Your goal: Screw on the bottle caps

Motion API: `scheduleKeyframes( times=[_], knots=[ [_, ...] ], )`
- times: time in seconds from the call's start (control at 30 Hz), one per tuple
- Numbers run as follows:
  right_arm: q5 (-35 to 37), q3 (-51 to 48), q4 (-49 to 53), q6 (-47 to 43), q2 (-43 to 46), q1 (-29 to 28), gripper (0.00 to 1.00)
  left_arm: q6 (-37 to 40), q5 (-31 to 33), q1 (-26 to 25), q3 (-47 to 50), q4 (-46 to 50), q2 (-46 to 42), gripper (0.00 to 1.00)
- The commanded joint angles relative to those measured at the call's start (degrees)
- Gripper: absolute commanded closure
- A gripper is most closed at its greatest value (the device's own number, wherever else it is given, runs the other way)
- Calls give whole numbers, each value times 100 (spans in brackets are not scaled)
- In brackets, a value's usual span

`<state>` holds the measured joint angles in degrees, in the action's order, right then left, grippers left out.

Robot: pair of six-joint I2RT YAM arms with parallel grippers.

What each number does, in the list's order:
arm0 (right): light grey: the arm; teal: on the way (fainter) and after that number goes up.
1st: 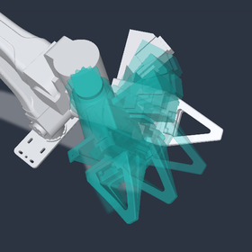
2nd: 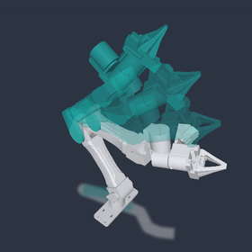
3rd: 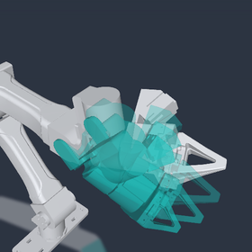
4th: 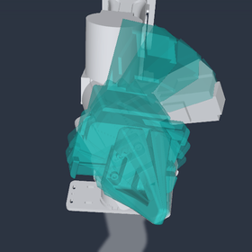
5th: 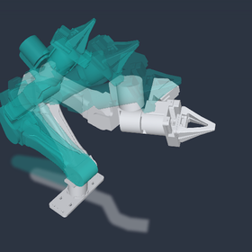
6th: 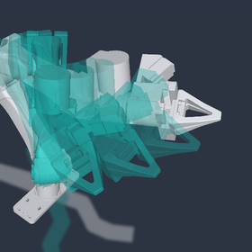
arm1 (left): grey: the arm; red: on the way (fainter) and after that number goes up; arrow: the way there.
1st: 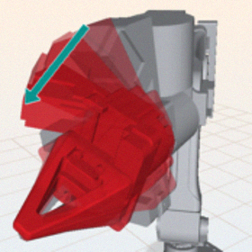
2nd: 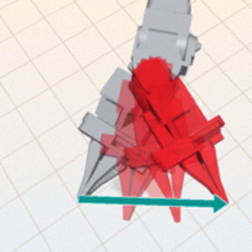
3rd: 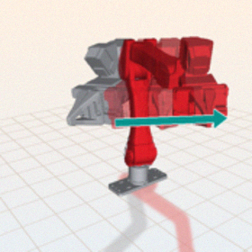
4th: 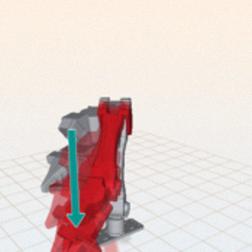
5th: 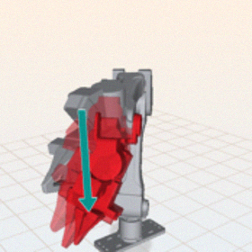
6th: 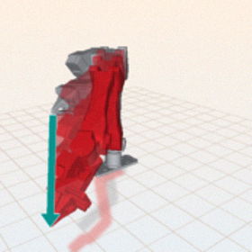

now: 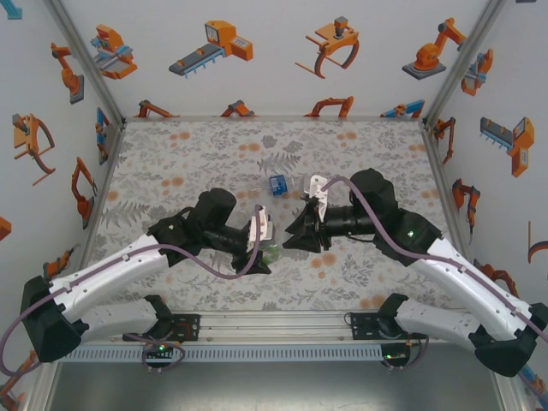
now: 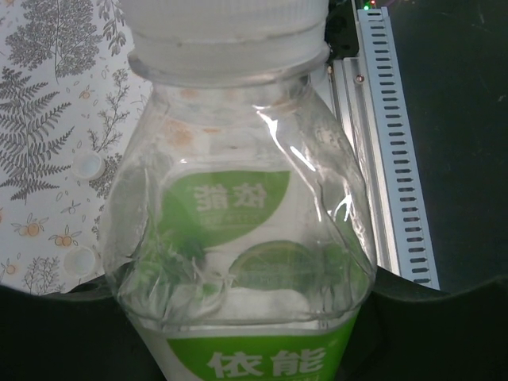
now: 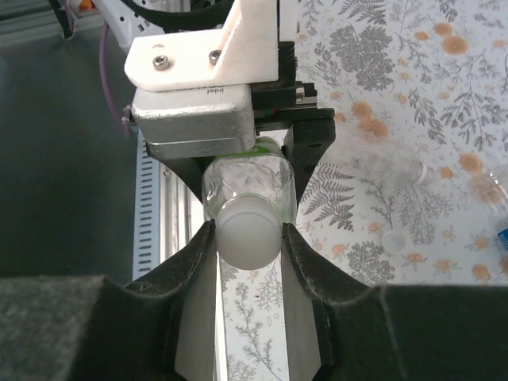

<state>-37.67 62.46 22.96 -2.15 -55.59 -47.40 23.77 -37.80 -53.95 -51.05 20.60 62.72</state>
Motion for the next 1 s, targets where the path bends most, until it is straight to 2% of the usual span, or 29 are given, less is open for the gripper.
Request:
scheduleKeyframes(
  times=[0.0, 0.13, 0.3, 0.37, 0.47, 0.6, 0.67, 0.7, 0.8, 0.83, 0.97],
  knots=[
    [1030, -4, -228, 1538, -172, 1, 100, -30, 238, -36, -80, -343, -157, 100],
    [2147, 108, 152, 3528, -415, 7, 100, -255, 965, -35, 165, -729, -283, 100],
    [2379, 135, 236, 5701, -674, 0, 100, -408, 1583, -36, 340, -997, -340, 100],
    [2480, 148, 282, 6208, -746, 2, 100, -428, 1674, -28, 367, -1071, -338, 100],
    [2619, 160, 377, 6349, -858, 6, 100, -449, 1848, -27, 348, -1105, -265, 98],
    [2768, 189, 513, 6150, -898, 2, 100, -582, 2206, -30, 340, -1200, -172, 58],
    [2849, 207, 587, 6008, -898, 2, 100, -601, 2305, -23, 390, -1279, -182, 43],
    [2891, 221, 640, 5918, -892, 2, 100, -609, 2366, -27, 410, -1309, -182, 31],
    [3046, 273, 806, 5631, -908, 3, 100, -606, 2488, -26, 429, -1314, -184, 8],
    [3103, 293, 872, 5520, -911, 3, 100, -602, 2503, -24, 428, -1302, -175, 3],
    [3421, 457, 1218, 5005, -985, 102, 100, -610, 2650, -18, 437, -1230, -184, 3]
  ],
)
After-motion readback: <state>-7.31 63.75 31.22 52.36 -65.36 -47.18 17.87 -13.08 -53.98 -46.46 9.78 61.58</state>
